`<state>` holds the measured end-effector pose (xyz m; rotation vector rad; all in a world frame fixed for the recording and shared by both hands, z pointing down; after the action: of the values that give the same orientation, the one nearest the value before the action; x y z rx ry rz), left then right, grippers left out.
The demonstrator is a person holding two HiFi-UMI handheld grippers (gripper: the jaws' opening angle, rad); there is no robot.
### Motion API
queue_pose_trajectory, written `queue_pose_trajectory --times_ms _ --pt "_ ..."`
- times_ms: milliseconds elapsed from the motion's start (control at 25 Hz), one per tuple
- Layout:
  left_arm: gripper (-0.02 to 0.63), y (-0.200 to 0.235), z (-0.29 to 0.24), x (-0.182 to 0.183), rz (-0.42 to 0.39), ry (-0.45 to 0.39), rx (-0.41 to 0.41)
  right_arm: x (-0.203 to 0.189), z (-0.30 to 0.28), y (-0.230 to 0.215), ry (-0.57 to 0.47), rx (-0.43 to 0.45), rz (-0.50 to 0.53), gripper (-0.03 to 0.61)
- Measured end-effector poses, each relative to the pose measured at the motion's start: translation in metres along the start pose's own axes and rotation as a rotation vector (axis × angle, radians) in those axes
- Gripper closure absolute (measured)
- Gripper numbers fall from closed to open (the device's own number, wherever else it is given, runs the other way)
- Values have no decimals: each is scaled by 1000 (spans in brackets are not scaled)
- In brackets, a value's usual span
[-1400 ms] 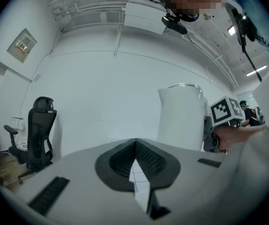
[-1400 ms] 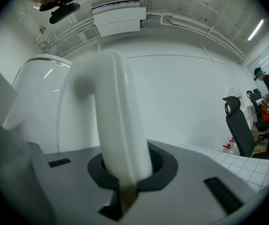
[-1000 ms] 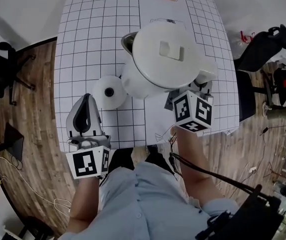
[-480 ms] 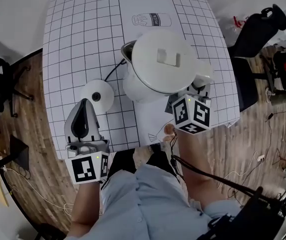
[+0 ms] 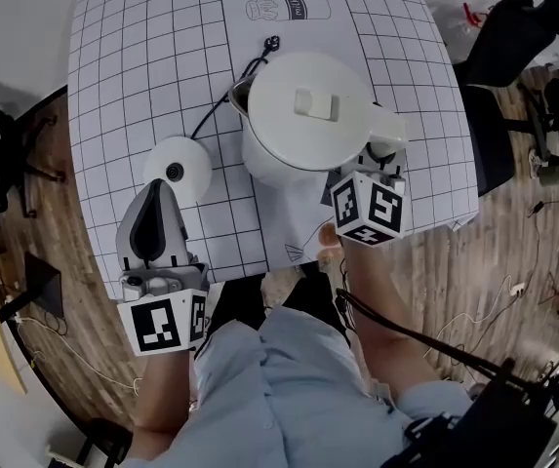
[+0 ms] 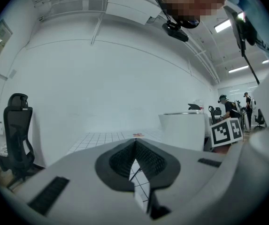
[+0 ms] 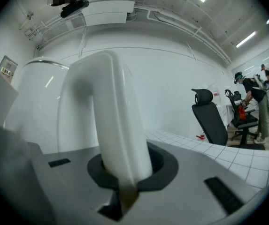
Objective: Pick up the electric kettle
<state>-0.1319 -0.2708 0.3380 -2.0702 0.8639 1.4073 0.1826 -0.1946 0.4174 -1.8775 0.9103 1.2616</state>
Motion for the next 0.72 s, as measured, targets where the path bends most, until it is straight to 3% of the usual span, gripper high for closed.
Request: queue_pose_trajectory --times_ms 400,720 --pt "615 -1 -2 -10 -20 40 -11 -28 0 -9 -30 15 8 548" --pt "615 -5 6 -7 -29 21 -15 -32 7 -2 -64 51 58 540"
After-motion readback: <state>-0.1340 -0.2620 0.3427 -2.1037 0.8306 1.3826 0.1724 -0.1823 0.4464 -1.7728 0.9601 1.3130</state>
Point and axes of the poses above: the fingertips, and each gripper's own axes: z backward along the fingers, y to its left, x out of its top, the point moved 8 cm from there along z, backward along the fingers, and after that the axes turned 11 degrees about y, right-handed, at the moved point
